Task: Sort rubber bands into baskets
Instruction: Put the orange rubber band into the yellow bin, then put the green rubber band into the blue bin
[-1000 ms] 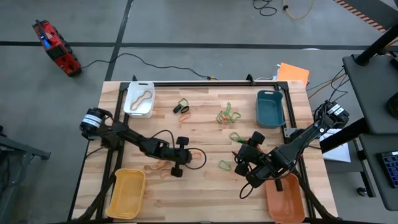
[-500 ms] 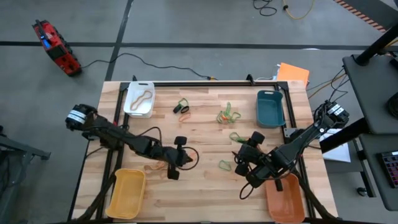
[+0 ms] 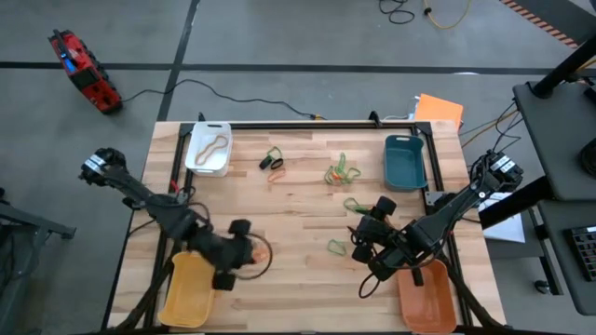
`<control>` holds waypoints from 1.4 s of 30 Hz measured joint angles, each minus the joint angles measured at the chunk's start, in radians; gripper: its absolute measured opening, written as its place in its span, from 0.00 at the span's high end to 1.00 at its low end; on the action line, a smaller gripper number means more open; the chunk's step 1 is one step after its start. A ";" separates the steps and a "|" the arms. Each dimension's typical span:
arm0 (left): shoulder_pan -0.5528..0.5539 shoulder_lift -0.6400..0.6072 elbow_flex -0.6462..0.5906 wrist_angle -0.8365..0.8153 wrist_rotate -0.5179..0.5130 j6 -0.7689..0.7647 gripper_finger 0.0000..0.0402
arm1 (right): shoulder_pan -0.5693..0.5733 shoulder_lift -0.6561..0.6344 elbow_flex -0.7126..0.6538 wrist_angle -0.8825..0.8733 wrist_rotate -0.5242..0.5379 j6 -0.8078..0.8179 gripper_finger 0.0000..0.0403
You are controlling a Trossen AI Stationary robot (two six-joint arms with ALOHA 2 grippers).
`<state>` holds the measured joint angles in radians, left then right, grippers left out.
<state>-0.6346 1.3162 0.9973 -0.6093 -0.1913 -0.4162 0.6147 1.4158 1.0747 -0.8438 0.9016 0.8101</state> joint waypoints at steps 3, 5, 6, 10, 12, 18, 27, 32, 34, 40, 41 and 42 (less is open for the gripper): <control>-0.073 0.012 0.106 -0.208 0.001 -0.101 1.00 | 0.000 0.000 0.000 0.002 0.010 -0.003 0.41; -0.113 0.024 0.171 -0.366 0.032 -0.203 1.00 | 0.000 0.000 0.000 0.003 0.015 -0.003 0.41; -0.131 0.030 0.196 -0.428 0.061 -0.261 1.00 | 0.000 0.000 0.000 0.004 0.015 -0.003 0.41; -0.188 0.039 0.249 -0.588 0.184 -0.457 1.00 | 0.000 0.000 0.000 0.005 0.016 -0.010 0.41; -0.204 0.039 0.243 -0.613 0.234 -0.523 1.00 | 0.000 0.000 0.000 0.007 0.016 -0.011 0.41; -0.209 0.035 0.158 -0.598 0.359 -0.651 1.00 | 0.000 0.000 0.000 0.009 0.016 -0.021 0.41; -0.209 0.036 0.049 -0.614 0.392 -0.780 0.99 | 0.000 0.000 0.000 0.012 0.015 -0.043 0.41; -0.209 0.035 0.049 -0.610 0.365 -0.792 0.92 | 0.000 0.000 0.000 0.012 0.015 -0.046 0.41; -0.209 0.035 0.053 -0.606 0.357 -0.800 0.88 | 0.000 0.000 0.000 0.013 0.015 -0.046 0.41; -0.208 0.036 0.054 -0.606 0.350 -0.767 0.77 | 0.000 0.000 0.000 0.016 0.015 -0.045 0.41; -0.208 0.035 0.054 -0.604 0.332 -0.756 0.76 | 0.000 0.000 0.000 0.016 0.015 -0.043 0.41; -0.208 0.035 0.054 -0.601 0.303 -0.744 0.75 | 0.000 0.000 0.000 0.016 0.015 -0.040 0.41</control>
<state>-0.8423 1.3514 1.0514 -1.2106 0.1117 -1.1602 0.6145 1.4158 1.0748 -0.8276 0.9165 0.7705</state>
